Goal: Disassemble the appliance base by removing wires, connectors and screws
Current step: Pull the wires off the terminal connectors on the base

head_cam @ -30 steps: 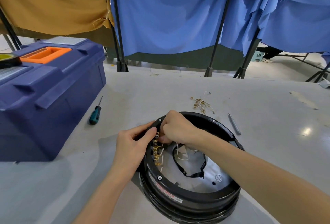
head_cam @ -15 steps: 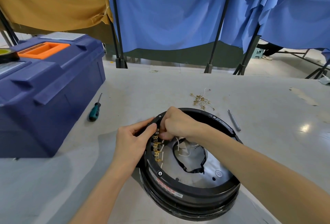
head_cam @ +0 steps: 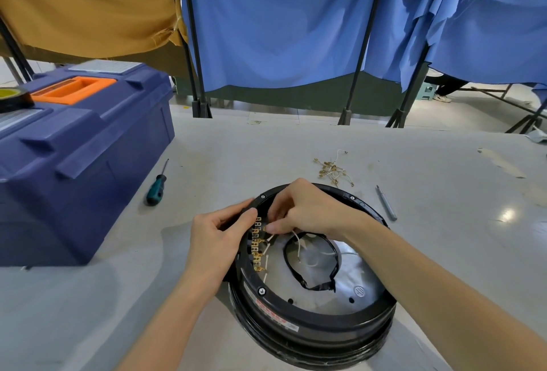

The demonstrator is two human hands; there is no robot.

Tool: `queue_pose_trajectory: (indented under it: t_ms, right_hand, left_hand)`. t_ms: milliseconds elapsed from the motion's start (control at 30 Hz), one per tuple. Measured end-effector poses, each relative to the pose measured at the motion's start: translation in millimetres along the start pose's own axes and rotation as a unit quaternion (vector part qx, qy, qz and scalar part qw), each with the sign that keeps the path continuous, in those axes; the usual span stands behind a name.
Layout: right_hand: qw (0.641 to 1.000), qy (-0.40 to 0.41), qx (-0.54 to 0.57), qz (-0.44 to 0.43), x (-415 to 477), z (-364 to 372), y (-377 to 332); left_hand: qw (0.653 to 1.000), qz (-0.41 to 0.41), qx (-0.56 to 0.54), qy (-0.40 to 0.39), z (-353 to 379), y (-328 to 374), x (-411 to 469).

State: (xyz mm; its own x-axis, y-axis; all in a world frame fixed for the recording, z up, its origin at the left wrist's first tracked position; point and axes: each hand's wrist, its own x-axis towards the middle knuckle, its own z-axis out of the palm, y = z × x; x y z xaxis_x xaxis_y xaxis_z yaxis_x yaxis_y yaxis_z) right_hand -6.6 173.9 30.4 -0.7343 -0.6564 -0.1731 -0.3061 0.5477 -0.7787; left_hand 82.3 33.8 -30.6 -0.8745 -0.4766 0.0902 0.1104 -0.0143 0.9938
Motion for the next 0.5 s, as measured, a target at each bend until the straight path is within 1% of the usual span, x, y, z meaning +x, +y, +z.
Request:
queue_pose_trajectory:
  t_ms: [100, 200, 267, 367, 500]
  right_hand:
    - [0.998, 0.015, 0.037, -0.047, -7, -4, 0]
    - [0.997, -0.002, -0.032, -0.064, -12, 2, -3]
    - [0.993, 0.003, -0.086, -0.075, -12, 10, -4]
    - [0.989, 0.016, -0.125, -0.081, -9, 16, -8]
    - [0.984, 0.008, -0.163, -0.076, -6, 20, -10]
  left_hand:
    - [1.000, 0.007, -0.001, -0.012, 0, 1, -1]
    - [1.000, 0.005, -0.003, -0.008, 0, 1, 0]
    - [1.000, 0.006, -0.001, -0.007, 0, 2, 0]
    - [1.000, 0.013, 0.002, -0.004, 0, 2, -1]
    - [1.000, 0.019, -0.007, -0.005, 0, 2, -1]
